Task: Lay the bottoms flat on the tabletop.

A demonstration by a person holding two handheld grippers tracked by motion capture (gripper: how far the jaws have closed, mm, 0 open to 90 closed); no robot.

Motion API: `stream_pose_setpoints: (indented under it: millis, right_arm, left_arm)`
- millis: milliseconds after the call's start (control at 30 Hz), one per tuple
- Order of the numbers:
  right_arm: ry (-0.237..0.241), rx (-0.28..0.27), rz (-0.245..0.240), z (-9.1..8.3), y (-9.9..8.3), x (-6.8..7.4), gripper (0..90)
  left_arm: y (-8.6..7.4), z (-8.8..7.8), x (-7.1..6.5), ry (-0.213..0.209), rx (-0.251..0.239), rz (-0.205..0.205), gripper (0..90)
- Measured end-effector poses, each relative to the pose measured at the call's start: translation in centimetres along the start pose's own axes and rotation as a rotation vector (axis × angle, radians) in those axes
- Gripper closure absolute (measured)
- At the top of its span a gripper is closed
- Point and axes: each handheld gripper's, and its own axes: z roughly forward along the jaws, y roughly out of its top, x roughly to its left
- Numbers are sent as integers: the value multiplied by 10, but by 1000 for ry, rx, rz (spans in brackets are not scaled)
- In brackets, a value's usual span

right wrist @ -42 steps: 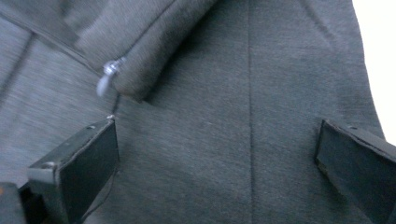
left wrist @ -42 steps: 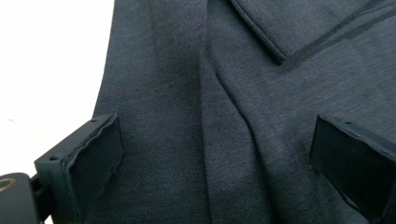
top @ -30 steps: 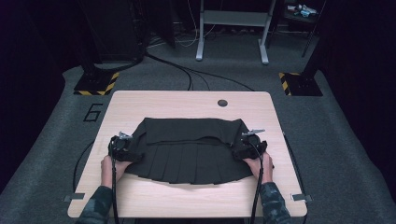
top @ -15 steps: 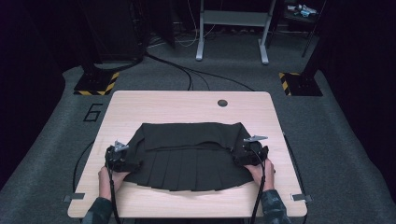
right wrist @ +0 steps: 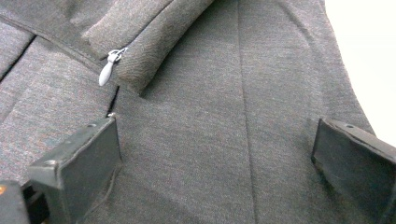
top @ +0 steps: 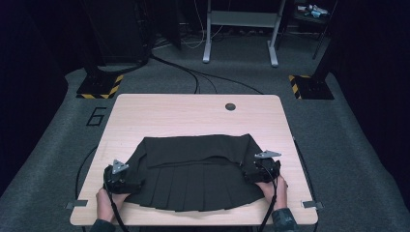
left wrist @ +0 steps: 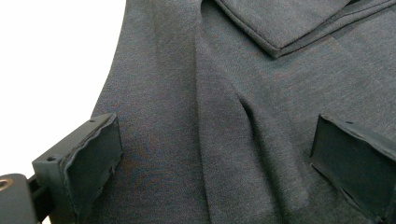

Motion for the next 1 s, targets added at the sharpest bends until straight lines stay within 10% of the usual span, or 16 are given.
stream_pose_setpoints:
  millis: [600, 800, 1000]
  right_arm:
    - [17, 15, -21, -15, -15, 10, 9]
    - [37, 35, -20, -17, -8, 5, 76]
    - [20, -56, -49, -35, 9, 15, 137]
  left_arm:
    - [-12, -14, -5, 18, -14, -28, 54]
    - [5, -26, -8, 28, -25, -6, 46]
    - [32, -22, -24, -14, -37, 66, 49]
